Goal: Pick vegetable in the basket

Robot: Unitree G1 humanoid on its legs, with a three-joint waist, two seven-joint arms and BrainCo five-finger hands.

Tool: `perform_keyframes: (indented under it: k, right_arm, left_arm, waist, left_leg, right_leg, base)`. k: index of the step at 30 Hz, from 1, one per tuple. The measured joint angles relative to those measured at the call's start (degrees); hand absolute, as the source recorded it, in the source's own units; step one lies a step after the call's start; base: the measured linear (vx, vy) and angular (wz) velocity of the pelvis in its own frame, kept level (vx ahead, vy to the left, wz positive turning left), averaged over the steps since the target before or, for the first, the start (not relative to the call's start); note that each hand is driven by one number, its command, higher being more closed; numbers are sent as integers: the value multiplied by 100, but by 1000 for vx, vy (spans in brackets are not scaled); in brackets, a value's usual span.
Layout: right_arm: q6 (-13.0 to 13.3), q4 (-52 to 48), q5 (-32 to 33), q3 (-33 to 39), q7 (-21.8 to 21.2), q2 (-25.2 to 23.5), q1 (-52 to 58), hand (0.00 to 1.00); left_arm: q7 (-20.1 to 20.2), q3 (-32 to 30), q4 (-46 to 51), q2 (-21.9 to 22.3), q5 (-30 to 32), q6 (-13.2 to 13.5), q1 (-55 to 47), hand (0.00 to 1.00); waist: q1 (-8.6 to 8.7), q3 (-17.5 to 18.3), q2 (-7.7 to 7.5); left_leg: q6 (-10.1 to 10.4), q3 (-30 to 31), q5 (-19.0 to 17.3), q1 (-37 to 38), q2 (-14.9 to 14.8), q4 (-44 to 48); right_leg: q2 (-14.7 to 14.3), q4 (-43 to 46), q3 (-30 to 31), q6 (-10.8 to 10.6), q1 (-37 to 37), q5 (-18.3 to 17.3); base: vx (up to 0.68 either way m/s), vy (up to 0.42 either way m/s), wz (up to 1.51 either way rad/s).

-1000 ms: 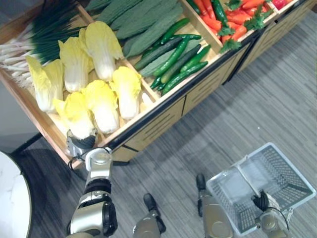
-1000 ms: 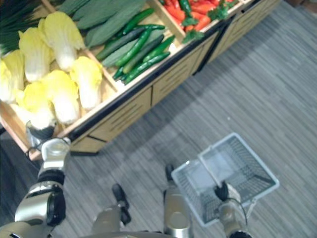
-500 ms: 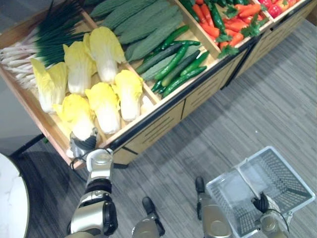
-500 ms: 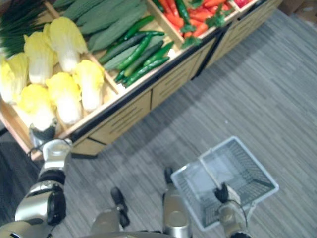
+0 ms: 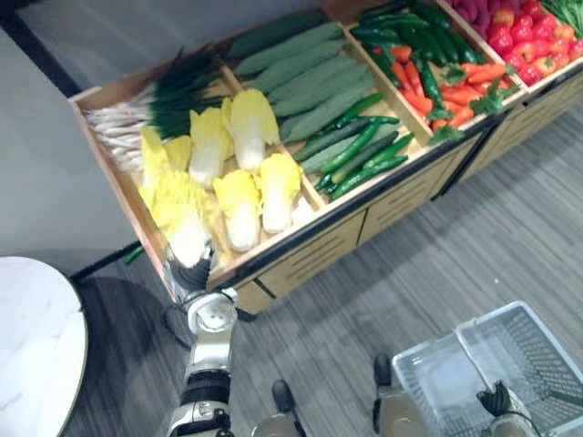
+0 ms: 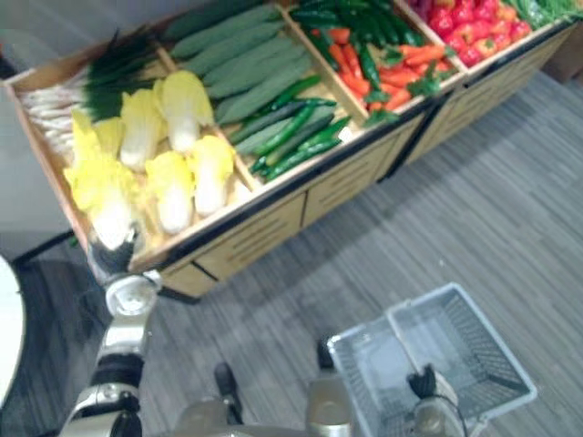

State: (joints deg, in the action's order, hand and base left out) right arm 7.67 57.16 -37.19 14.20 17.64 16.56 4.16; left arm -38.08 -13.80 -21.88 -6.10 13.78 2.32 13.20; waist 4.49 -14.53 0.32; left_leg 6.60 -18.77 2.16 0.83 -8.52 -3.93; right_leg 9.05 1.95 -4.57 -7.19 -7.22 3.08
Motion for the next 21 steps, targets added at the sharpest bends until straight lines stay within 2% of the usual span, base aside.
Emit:
perform_keyframes:
  k: [4,9,11,13,16,18,19,21]
  right_arm:
    - [0,0,-1,113,-72,-17,95,100]
    - [0,-64,-4,126,-119,-2,144,100]
    - [2,-178,-17,122,-197,63,183,100]
    - [12,-482,-42,-6,-273,299,216,100]
    - [49,-858,-42,-353,-446,790,118,100]
    - [187,-1246,-3,-718,-645,1316,10,100]
    - [246,-1272,7,-797,-688,1424,-39,100]
    - [388,-1460,130,-1152,-872,1785,-258,100]
  left_arm:
    - [18,-3,386,78,45,4,-154,100]
    - [21,22,1379,110,333,6,-523,100]
    - [32,165,1840,-10,531,29,-699,100]
    - [220,597,2319,-440,779,202,-945,100]
    - [503,1088,2731,-777,980,409,-1115,100]
    - [939,1770,2917,-1095,1014,749,-1216,100]
    - [1057,1928,2918,-1149,1010,836,-1235,100]
    - [1536,2484,2916,-1324,996,1096,-1259,100]
  waist:
    - [-1,188,0]
    - [3,334,1]
    - [4,395,17]
    - [1,433,25]
    - [-3,436,27]
    - [7,515,62]
    - [17,545,68]
    - [33,597,113]
  left_leg:
    - [-3,66,2,3,2,-19]
    - [-5,68,5,49,7,-69]
    - [-4,62,4,54,9,-76]
    - [1,-5,-2,131,16,-104]
    - [15,-231,-64,248,41,-108]
    - [22,-517,-147,370,83,-110]
    - [21,-593,-170,399,94,-109]
    - [33,-970,-270,563,105,-105]
  right_leg:
    - [8,-102,-81,0,89,2]
    - [3,-189,-100,-22,164,20]
    - [5,-189,-97,-36,164,30]
    - [-5,-189,-14,-38,171,31]
    - [-16,-220,222,-91,165,68]
    - [-26,-313,531,-146,135,149]
    - [-31,-335,601,-149,124,178]
    - [-77,-392,995,-181,77,246]
  base:
    - [3,-3,9]
    - [0,0,0]
    - [35,1,-2]
    - [41,5,-13]
    - [5,14,-38]
    - [-7,32,-62]
    - [7,30,-72]
    - [7,12,-83]
